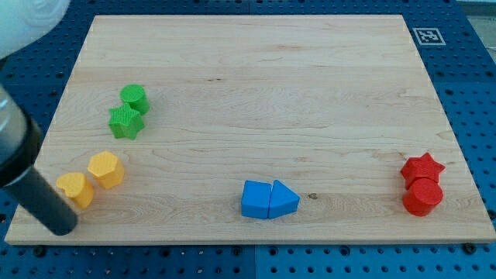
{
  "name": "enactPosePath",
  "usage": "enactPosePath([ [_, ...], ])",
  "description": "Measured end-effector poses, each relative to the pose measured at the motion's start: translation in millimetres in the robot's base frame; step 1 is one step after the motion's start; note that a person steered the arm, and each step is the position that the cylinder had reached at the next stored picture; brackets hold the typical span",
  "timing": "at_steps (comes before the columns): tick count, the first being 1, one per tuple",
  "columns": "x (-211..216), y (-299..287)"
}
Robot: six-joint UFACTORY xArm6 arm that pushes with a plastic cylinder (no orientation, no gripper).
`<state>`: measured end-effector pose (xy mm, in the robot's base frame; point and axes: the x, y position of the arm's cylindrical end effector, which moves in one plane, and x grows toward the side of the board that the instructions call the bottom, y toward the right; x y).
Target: Push the yellow heart into the yellow hexagon
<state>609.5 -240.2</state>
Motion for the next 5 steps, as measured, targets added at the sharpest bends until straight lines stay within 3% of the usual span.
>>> enactPosePath([
  [1, -10.0, -51.7],
  [2, -34.7, -59.9],
  [5, -35.8, -20.0],
])
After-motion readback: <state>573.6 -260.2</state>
